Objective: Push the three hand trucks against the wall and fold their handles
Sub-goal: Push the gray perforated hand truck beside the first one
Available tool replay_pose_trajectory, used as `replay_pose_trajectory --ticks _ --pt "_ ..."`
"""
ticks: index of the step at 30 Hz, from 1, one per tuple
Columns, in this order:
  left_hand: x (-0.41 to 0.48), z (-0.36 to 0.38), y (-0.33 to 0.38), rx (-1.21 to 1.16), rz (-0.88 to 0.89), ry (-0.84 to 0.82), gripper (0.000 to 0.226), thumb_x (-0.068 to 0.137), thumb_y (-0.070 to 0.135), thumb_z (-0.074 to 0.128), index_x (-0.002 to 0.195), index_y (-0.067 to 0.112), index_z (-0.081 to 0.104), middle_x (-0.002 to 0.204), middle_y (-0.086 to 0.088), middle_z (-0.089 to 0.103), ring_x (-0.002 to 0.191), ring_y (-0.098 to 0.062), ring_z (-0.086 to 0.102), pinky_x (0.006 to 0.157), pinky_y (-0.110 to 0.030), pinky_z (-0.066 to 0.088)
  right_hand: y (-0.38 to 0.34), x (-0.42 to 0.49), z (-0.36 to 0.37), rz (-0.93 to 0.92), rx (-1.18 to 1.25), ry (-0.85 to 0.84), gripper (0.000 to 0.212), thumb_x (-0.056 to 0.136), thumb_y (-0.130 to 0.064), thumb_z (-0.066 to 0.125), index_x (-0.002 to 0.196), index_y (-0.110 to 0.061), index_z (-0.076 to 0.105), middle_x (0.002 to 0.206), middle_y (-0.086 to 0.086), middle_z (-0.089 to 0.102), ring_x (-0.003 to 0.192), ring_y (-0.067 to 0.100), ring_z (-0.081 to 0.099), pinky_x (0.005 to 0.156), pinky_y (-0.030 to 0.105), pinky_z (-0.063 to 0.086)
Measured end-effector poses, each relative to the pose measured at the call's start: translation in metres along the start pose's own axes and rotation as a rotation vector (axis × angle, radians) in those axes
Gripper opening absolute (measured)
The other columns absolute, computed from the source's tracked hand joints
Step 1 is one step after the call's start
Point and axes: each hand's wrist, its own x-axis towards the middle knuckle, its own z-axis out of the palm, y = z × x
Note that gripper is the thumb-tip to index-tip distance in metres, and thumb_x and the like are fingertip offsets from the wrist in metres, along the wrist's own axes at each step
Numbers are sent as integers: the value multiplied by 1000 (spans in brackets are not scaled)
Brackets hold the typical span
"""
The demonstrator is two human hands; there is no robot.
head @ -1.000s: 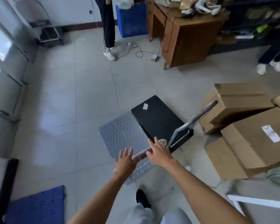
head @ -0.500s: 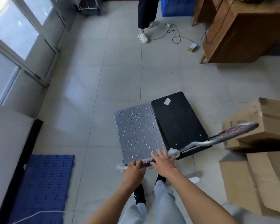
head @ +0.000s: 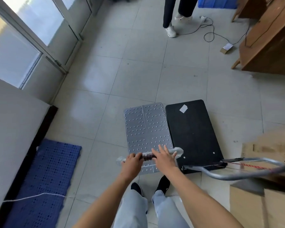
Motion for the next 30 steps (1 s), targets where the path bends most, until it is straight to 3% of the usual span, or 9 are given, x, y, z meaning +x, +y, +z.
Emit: replay_pose_trajectory --ticks 9,23,25,30 --pt "70 -56 7 -20 20 30 34 101 37 41 133 28 50 130 -9 55 121 -31 49 99 -49 44 -16 70 -66 1 -34 10 49 100 -36 48 146 -34 33 161 8 22 150 31 11 108 78 11" --pt "241 -207 -23 55 132 123 39 101 40 40 139 30 45 138 -3 52 129 -26 44 102 -47 36 -94 236 -183 70 55 56 50 102 -39 42 149 -36 26 163 4 16 151 29 6 108 79 8" --pt "267 -226 -23 97 142 122 41 102 38 39 142 29 40 143 -4 47 135 -26 39 105 -51 36 -103 260 -200 69 53 67 50 102 -38 42 149 -36 26 162 5 17 151 30 6 108 79 9" --pt "336 -274 -9 278 236 134 65 98 15 43 154 24 14 163 -9 15 151 -31 8 113 -64 20 -117 328 -248 61 83 119 48 103 -35 42 149 -36 28 163 3 16 151 30 3 106 80 7"
